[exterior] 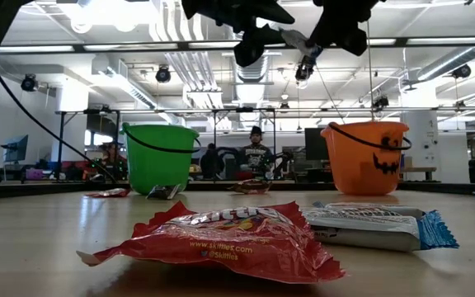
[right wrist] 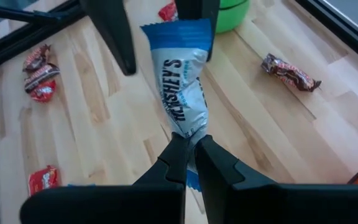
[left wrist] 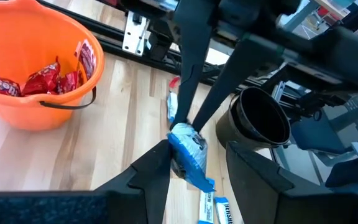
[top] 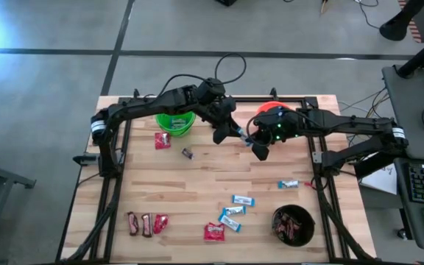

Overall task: Sort candy
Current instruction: Put the white candy into the green bucket

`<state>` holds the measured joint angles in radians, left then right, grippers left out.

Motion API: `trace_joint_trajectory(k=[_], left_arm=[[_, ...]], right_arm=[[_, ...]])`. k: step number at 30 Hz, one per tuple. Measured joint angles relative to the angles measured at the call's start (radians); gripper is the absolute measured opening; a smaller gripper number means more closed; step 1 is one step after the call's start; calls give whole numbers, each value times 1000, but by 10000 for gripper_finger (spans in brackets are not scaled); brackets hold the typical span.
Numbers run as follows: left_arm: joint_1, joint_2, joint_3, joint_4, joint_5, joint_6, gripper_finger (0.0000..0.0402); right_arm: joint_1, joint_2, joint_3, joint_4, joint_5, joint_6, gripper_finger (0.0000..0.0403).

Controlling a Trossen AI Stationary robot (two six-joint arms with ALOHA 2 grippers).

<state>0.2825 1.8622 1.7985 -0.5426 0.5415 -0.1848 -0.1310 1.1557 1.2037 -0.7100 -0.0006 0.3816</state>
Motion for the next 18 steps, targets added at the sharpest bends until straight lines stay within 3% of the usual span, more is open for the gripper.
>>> trace_joint_trajectory(k=[12,18], left_arm=[[-1,0,-2,-6,1,9,137],[0,0,-2,-7,0,18,110]], right_arm=[[0,15,21,20,4,-15,13],[0,35,21,19,1,-15,13]])
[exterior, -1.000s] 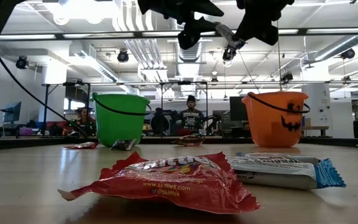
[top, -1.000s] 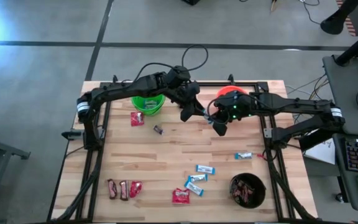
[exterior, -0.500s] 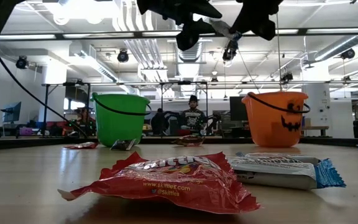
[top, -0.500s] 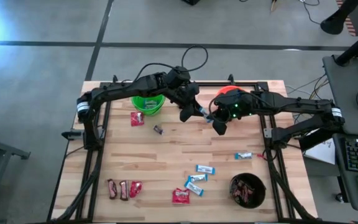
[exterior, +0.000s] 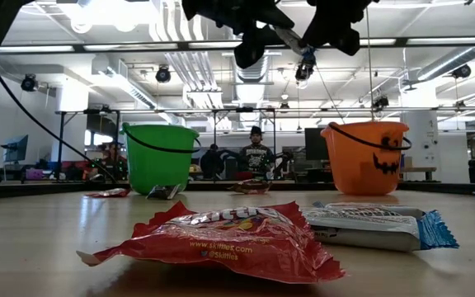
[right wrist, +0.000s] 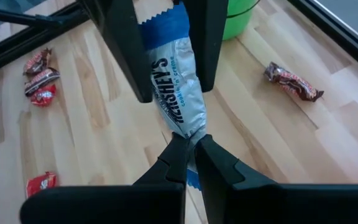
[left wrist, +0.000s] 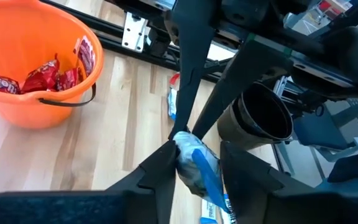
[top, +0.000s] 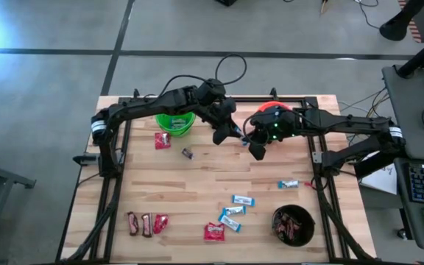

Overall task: Sort candy
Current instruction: Put the white candy into the green bucket

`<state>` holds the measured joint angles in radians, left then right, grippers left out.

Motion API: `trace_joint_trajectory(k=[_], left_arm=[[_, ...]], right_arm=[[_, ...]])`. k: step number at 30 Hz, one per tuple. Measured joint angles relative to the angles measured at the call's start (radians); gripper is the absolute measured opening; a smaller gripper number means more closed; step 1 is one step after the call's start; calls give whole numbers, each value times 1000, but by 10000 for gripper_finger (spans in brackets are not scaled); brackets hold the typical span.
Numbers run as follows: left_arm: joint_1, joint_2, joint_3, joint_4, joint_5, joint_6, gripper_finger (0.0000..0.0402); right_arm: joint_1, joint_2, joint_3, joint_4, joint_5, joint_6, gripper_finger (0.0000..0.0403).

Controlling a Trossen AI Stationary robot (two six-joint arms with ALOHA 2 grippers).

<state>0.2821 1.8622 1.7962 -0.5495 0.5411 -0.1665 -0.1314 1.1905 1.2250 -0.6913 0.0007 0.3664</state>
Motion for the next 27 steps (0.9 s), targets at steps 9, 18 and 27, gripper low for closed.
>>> trace_joint_trajectory(k=[9,18,27], left_arm=[[0,-1,0,4,3,35,17],[0,-2,2,0,18,53,9],[0,-2,2,-2,18,53,7]], right_arm=[[0,3,28,-22,-1,-8,13],[0,3,29,-21,-2,-11,13],[0,3,30,-30,-2,-43,13]])
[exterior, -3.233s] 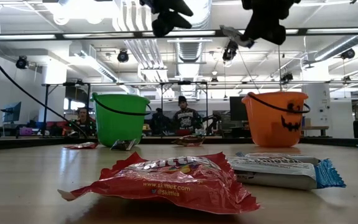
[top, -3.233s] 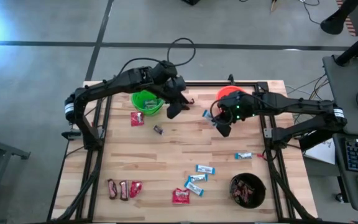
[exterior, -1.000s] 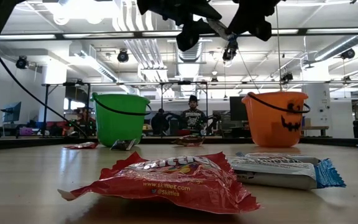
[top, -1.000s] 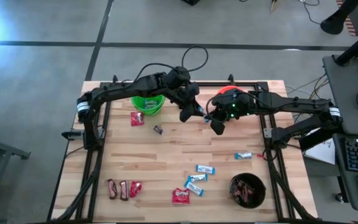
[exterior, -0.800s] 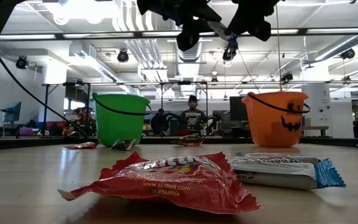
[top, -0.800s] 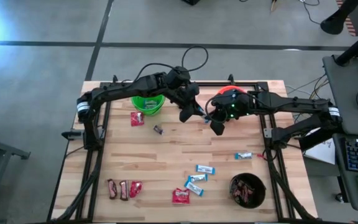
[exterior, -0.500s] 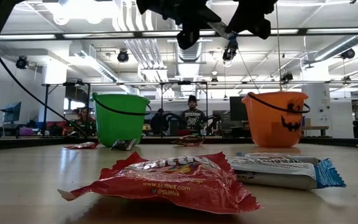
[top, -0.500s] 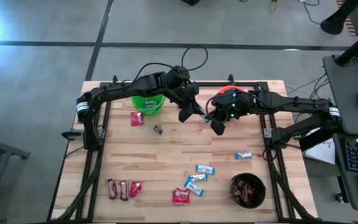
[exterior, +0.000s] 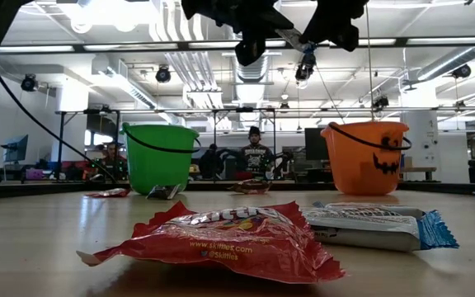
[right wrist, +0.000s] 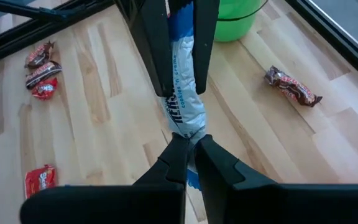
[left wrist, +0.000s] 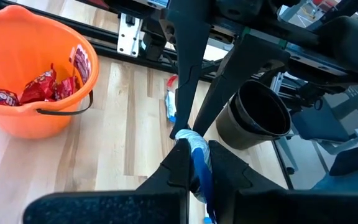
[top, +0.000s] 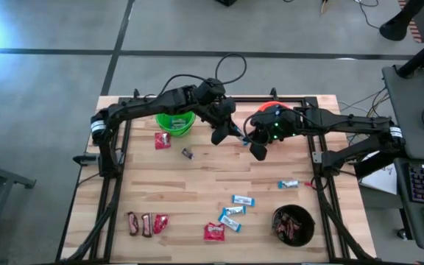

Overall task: Sort candy
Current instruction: Put the white candy into the green bucket

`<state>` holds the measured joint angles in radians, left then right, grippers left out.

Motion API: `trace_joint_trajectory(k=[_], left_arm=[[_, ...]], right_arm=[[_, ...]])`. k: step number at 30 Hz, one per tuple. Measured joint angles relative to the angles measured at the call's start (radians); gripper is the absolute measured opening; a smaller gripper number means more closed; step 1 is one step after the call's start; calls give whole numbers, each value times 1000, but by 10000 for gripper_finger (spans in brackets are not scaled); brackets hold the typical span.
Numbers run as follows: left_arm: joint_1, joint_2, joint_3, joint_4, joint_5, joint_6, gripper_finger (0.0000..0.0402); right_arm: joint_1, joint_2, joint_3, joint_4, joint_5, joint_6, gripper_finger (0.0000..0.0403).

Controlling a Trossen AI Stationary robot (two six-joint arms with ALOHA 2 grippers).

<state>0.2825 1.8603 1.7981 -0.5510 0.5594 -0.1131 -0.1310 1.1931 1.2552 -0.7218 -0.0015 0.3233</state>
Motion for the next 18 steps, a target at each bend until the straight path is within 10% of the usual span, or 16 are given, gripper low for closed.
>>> trace_joint_trajectory(k=[13,18], left_arm=[[8,-1,0,-84,3,55,8],[11,-2,30,-230,-146,134,8]], right_arm=[[-1,-1,0,-5,-21,-32,91],[-1,-2,0,-6,-20,-33,119]])
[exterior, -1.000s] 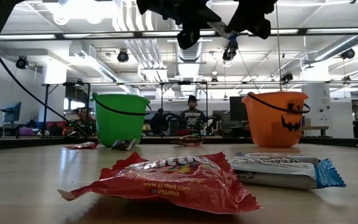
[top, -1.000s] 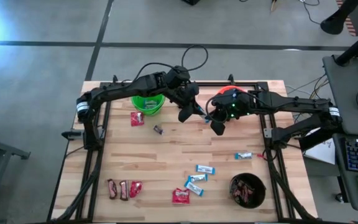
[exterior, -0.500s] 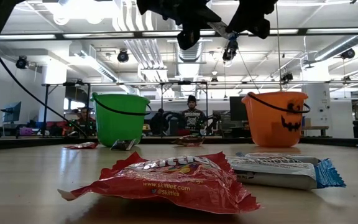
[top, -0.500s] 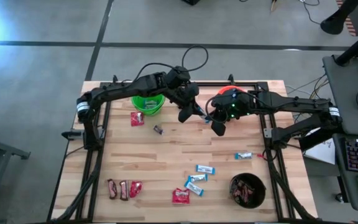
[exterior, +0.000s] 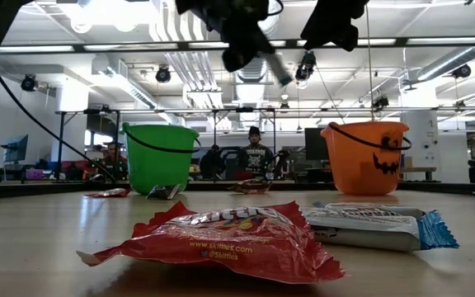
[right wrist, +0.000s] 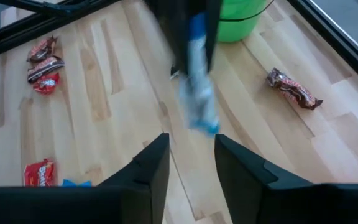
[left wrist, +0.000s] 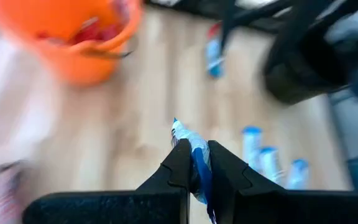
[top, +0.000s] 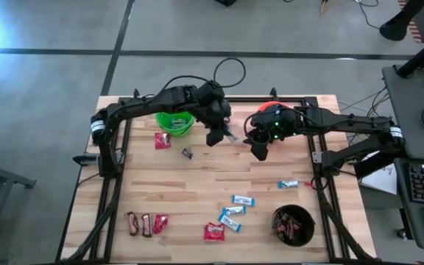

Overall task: Sort candy
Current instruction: Put the white candy into the green bucket

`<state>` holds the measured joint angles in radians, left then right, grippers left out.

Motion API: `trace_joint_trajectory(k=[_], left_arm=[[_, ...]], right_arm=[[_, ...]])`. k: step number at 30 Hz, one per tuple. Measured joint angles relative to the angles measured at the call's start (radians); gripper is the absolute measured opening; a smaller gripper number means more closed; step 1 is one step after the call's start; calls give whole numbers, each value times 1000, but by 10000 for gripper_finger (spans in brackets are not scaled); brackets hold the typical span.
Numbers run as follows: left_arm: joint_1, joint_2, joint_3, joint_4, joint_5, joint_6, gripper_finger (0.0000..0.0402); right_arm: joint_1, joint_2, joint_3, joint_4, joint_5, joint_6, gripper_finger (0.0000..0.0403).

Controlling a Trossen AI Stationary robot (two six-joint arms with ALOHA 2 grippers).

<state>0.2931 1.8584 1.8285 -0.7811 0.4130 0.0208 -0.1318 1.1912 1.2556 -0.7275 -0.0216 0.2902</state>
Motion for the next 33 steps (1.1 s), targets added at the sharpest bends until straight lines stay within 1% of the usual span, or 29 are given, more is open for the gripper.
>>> trace_joint_trajectory(k=[3,5,11,14,20,24,26,33], left_arm=[[11,0,35,-112,-109,52,8],[22,0,58,-182,-145,73,8],[66,0,132,-342,-212,107,9],[89,0,172,-416,-215,130,8],[138,-1,257,-603,-234,177,8],[170,-1,298,-759,-328,211,8],[190,-2,305,-791,-344,217,7],[256,-12,288,-790,-344,233,7]], right_arm=[[0,0,0,-1,0,-1,129],[0,0,0,-5,0,4,132],[0,0,0,-63,-1,46,126],[0,0,0,-110,0,51,121],[0,0,0,-173,58,92,116],[0,0,0,-191,59,104,117],[0,0,0,-190,59,104,118],[0,0,0,-190,59,110,112]])
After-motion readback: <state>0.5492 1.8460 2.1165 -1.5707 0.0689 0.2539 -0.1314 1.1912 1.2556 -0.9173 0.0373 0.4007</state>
